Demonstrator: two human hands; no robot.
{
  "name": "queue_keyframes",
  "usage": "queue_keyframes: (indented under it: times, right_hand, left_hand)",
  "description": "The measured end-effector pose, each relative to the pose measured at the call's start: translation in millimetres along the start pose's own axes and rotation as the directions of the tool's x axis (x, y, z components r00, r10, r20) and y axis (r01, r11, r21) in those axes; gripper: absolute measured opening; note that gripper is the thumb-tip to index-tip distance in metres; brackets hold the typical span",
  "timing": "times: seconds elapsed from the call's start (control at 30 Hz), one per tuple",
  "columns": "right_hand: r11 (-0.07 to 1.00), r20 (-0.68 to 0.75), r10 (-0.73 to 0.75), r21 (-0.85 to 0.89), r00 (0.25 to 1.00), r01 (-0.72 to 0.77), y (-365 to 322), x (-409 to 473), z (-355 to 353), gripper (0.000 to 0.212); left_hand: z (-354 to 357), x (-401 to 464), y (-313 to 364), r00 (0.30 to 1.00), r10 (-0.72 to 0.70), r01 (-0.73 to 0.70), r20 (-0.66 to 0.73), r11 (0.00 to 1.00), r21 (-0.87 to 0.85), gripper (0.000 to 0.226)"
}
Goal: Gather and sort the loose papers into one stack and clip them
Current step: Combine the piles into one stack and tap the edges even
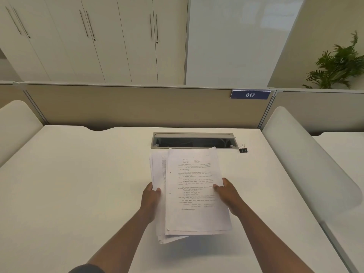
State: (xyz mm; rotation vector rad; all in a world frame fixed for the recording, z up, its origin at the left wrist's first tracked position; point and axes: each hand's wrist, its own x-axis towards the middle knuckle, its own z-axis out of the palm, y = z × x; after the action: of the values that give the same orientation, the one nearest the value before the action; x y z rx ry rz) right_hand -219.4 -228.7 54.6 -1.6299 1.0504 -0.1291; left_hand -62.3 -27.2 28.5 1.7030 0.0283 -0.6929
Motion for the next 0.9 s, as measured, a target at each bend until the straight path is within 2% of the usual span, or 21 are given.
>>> queue_keyframes:
  times: [0.1,0.2,0.33,0.37,0.43,0.47,0.53,0.73,0.9]
  right_hand:
    - [0.997,0.045,0.04,0.069,0.998,-0.043,6.5,-1.6,7.9,0.043]
    - [0.994,0.061,0.047,0.093,0.997,-0.053,8.1,-3.6,14.3,0.048]
    - [1.0,0.0,-0.027,0.015,1.0,0.027,-0.5,-9.5,23.9,0.032]
    - [0.999,-0.03,-0.044,0.004,0.999,0.044,-3.3,-11.4,24.9,0.028]
    - [0.996,-0.077,-0.09,-0.021,0.993,0.089,-8.3,-14.5,25.0,0.024]
    - [0.991,-0.093,-0.127,-0.05,0.988,0.123,-11.1,-16.4,24.6,0.023]
    - [0.974,-0.126,-0.213,-0.105,0.969,0.201,-16.1,-19.4,23.8,0.021]
    - [0.932,-0.22,-0.363,-0.094,0.906,0.35,-28.3,-34.1,20.9,0.007]
    - [0.905,-0.232,-0.423,-0.059,0.876,0.421,-22.5,-34.7,21.8,0.007]
  left_hand:
    - [1.2,-3.5,-4.7,1.0,-0.013,0.013,0.01,1.0,0.005,0.037]
    - [3.3,-7.9,-6.9,0.999,-0.009,0.011,0.043,0.998,-0.054,0.025]
    - [4.5,-11.0,-3.7,0.989,0.06,-0.041,0.134,0.988,-0.146,0.048]
    - [4.5,-11.6,-1.1,0.987,0.087,-0.071,0.136,0.99,-0.119,0.043]
    - [5.8,-13.5,6.4,0.982,0.156,-0.157,0.101,0.988,0.0,0.014]
    - [6.8,-13.5,9.7,0.977,0.197,-0.203,0.08,0.976,0.073,0.011]
    - [8.6,-14.6,16.4,0.956,0.287,-0.293,0.059,0.945,0.145,0.017]
    - [18.4,-25.0,33.3,0.879,0.477,-0.475,-0.02,0.878,0.067,0.016]
    - [23.0,-28.1,29.9,0.849,0.527,-0.519,-0.027,0.844,0.133,0.015]
